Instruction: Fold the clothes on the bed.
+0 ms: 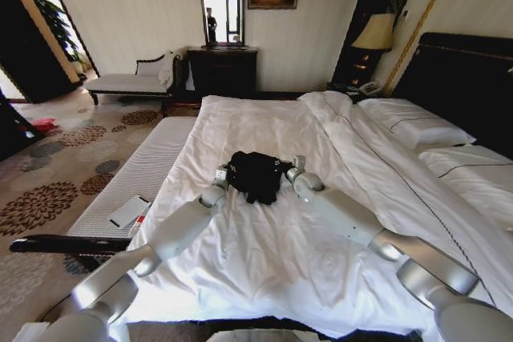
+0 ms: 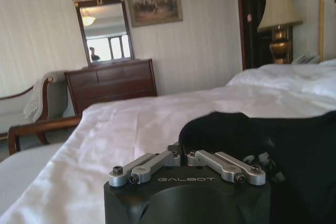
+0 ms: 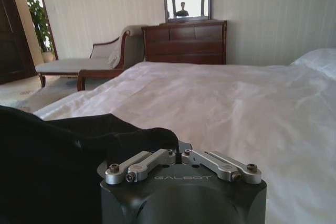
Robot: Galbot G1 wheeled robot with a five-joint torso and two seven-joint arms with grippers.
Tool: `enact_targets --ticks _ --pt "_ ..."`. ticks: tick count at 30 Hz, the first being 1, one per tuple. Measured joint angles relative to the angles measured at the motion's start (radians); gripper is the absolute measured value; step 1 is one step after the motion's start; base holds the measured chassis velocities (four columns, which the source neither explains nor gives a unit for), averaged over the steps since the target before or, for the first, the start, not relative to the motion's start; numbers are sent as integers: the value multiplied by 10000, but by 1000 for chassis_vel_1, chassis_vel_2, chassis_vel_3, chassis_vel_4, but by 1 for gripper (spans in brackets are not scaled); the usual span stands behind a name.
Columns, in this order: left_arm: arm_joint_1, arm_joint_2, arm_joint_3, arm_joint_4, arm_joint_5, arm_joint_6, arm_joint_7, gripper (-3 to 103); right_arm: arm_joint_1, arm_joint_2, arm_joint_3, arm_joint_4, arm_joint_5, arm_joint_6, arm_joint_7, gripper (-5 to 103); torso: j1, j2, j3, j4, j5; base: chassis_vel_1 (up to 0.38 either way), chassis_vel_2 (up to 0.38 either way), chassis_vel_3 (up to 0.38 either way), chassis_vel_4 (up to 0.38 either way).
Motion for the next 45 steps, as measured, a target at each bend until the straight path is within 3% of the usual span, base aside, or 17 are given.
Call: enact_targets --ticks 4,7,9,13,17,22,26,29,31,32,35,40,45 --pt "89 860 -67 -1516 107 52 -82 0 -333 -760 375 1194 -190 24 57 0 0 -1 0 4 -1 0 0 0 0" --pt "-35 1146 -11 -2042 81 108 -118 0 -306 -1063 374 1612 -224 34 25 0 0 -1 0 6 -1 0 0 0 0" --pt "-306 1573 26 -2906 -203 276 -198 0 -216 -1530 503 2440 -193 19 36 0 0 0 -1 2 -1 0 0 0 0" --pt "-450 2025 18 -3650 -484 394 -214 0 -210 -1825 713 3054 -130 -35 114 0 -1 0 -1 0 1 0 0 0 0" --pt "-501 3241 -471 -5065 -1111 594 -233 0 -651 -2696 1691 4397 -85 -209 203 0 0 -1 1 8 -2 0 0 0 0" --pt "-382 3938 -1013 -5830 -1464 691 -196 0 -1212 -3233 2563 5027 -63 -264 202 0 0 0 0 6 -1 0 0 0 0" --pt "293 4824 -2361 -7218 -2159 925 -125 0 -2469 -4274 4379 6464 -111 -312 194 0 0 0 0 1 1 0 0 0 0" --pt "612 5157 -2837 -7831 -2379 1001 -125 0 -2921 -4590 5161 7056 -45 -379 190 0 1 0 0 6 -1 0 0 0 0" --pt "929 5635 -3380 -8760 -2651 1052 -115 0 -3761 -5150 6583 7872 70 -418 104 0 0 0 -1 9 -3 0 0 0 0" --pt "929 5635 -3380 -8760 -2651 1052 -115 0 -3761 -5150 6583 7872 70 -418 104 0 0 0 -1 9 -3 0 0 0 0" --pt "1128 6189 -4066 -9703 -3016 1109 -76 0 -4833 -5986 8232 8878 243 -419 -96 0 -2 0 -3 -2 3 0 0 0 0" --pt "1051 6942 -4716 -10520 -3707 1114 -81 0 -4797 -6767 9098 9659 788 -417 27 0 0 -1 0 6 1 0 0 0 0" --pt "1675 7828 -6472 -11088 -4724 1116 -52 0 -4922 -7284 10163 10299 1634 -533 242 0 3 -1 1 7 -1 0 0 0 0"
